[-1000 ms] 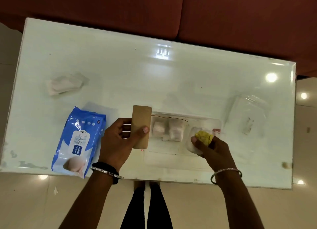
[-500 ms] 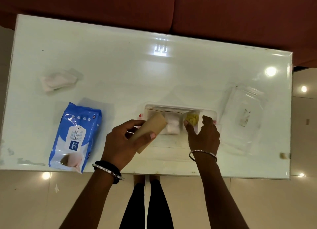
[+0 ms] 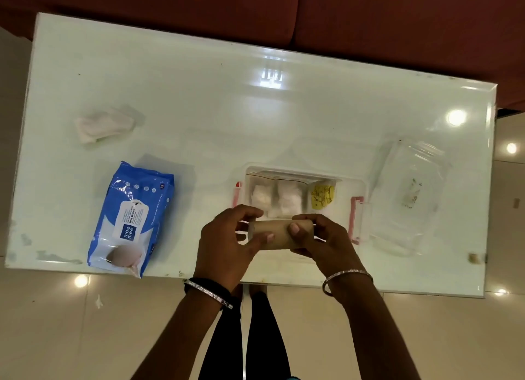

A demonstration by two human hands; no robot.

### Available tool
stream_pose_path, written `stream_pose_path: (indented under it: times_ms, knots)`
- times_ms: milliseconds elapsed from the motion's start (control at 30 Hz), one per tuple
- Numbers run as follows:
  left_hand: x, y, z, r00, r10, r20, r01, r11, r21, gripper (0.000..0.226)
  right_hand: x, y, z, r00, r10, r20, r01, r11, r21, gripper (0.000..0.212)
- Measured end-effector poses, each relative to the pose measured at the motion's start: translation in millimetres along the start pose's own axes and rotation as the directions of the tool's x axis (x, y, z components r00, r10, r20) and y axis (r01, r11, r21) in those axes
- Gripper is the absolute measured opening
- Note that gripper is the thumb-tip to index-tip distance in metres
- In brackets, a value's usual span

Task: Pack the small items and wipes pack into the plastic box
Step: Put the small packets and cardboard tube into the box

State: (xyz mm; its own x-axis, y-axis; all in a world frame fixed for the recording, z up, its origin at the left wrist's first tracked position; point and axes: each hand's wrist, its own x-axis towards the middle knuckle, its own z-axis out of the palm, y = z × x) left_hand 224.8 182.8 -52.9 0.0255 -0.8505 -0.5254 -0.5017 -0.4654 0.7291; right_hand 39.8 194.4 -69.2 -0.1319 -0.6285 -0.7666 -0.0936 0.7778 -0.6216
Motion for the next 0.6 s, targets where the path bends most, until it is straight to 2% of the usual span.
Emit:
stream_pose_path:
  times_ms: [133,233,333,500,600]
  knots:
    - [-4.1,-6.0,-2.6,0.982,0.031,-0.185,-0.019,0.998,0.065,0.033,16.5,2.3,-2.9,0.998,0.054,-0.044,-0.057,0.995,-0.078,0.024]
    - [-2.3,-13.7,-7.2,0.971,-0.029,-0.239,0.043,0.998,0.052,0.039,29.7,6.7,-1.4,0.985,0.154,-0.08,-0.16,0.984,-0.079,0.025]
    - [0.7,-20.8,-9.9,0.969,-0.112,-0.22,0.114,0.993,-0.004,0.041,42.5,9.5,9.2,0.967,0.226,-0.12,-0.237,0.968,-0.088,0.026]
    - [3.2,-28.8,-12.9,0.97,-0.196,-0.146,0.178,0.976,-0.128,0.03,54.3,14.6,28.0,0.926,0.305,-0.221,-0.333,0.938,-0.098,0.033]
    - [4.7,-32.8,-15.9,0.97,-0.214,-0.112,0.194,0.967,-0.166,0.027,51.6,13.2,32.4,0.931,0.204,-0.303,-0.311,0.879,-0.361,0.031]
